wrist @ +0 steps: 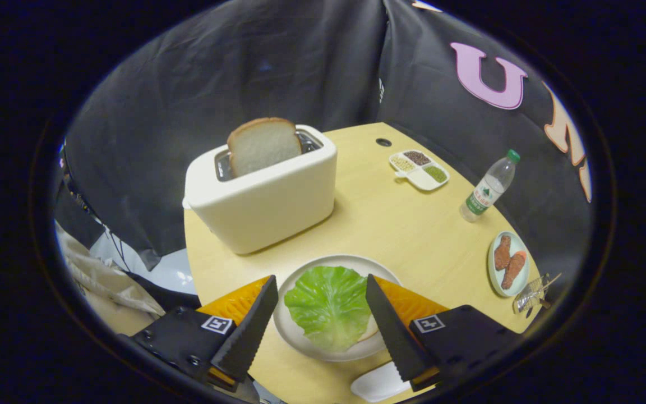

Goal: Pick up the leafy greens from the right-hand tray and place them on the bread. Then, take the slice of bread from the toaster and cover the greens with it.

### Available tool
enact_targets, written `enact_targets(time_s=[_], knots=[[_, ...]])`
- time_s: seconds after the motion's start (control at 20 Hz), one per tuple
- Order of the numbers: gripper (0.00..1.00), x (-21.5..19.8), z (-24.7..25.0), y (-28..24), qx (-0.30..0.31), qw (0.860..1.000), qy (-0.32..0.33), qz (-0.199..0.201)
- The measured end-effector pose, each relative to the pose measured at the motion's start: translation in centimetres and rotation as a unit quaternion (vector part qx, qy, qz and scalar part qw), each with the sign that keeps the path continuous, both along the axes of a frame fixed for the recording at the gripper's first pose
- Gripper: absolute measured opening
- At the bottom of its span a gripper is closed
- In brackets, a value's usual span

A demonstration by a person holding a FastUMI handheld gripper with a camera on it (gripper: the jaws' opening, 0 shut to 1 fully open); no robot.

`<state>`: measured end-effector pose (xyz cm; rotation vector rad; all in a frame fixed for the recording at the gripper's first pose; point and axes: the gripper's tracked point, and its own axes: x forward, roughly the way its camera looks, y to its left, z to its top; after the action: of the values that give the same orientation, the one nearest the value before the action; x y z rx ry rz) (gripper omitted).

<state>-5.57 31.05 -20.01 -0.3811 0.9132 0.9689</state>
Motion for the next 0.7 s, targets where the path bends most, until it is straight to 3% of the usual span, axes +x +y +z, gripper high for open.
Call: enact_targets(time_s=[0.7], knots=[[1.0, -0.2, 6.9, 7.9, 0.041, 0.999, 0.001, -0.004]])
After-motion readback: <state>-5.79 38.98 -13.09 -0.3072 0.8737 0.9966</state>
